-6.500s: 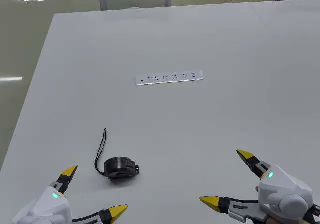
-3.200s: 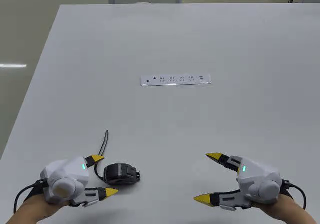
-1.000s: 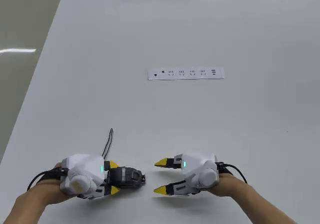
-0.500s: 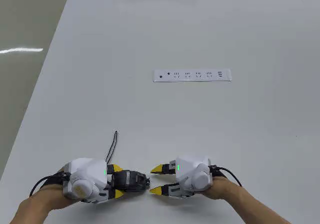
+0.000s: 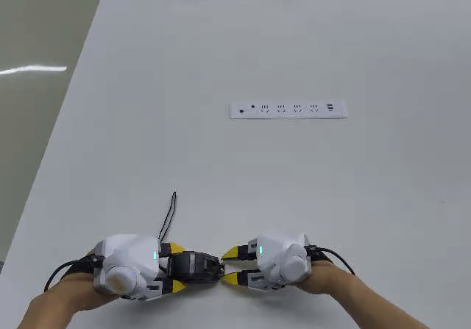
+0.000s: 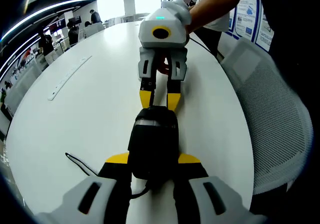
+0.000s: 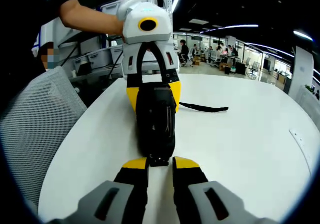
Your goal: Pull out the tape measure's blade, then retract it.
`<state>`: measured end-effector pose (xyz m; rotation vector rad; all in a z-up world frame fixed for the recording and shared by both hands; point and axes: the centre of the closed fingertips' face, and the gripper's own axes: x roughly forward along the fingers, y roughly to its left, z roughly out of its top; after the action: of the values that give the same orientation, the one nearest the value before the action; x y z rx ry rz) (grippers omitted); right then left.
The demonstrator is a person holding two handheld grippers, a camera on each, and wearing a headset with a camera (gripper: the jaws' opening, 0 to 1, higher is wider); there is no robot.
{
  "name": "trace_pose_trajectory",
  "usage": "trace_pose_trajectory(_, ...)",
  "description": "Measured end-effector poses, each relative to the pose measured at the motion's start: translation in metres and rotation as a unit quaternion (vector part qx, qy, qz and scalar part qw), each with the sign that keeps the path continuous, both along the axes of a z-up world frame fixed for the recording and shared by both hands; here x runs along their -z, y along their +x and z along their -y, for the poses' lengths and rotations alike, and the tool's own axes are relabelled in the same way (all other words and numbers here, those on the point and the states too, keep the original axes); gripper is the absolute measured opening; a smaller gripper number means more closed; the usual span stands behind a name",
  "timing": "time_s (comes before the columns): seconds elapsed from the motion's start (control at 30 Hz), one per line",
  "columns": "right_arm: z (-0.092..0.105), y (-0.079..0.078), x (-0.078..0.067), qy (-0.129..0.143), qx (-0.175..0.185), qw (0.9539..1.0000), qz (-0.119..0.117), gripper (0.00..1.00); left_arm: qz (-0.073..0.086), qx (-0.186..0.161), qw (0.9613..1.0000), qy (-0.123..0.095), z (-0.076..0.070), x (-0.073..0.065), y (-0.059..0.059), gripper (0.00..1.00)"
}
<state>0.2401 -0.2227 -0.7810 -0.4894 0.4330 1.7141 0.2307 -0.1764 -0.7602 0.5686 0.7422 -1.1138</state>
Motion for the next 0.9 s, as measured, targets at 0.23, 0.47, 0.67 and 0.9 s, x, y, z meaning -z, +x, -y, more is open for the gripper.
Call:
trace_pose_trajectory(0.23,-0.0018,-0.0027,0.0027,-0.004,-0.007,1.0000,0.000,0.15,0.001,-0.004,1.0000,-0.007,0.0001,0.0001,0.0002,0.28)
trace_pose_trajectory(0.47,-0.0017,-0.0019,0.0026,-0.003,-0.010,0.9999,0.005,0.14,0.002,-0.006,0.9999,-0.012,-0.0001,-0.0001,0.0002,0.27)
trace_pose_trajectory(0.67,-0.0022,-0.0019,0.0018,-0.002,-0.017,0.9998,0.009,0.12,0.003,-0.008,0.9998,-0.016,-0.0003,-0.0002,-0.0001,0.27)
trace_pose_trajectory(0.9,-0.0023,-0.0025,-0.0004,-0.002,-0.018,0.9998,0.005,0.11,0.001,-0.012,0.9997,-0.021,-0.0017,-0.0008,-0.0009,0.27)
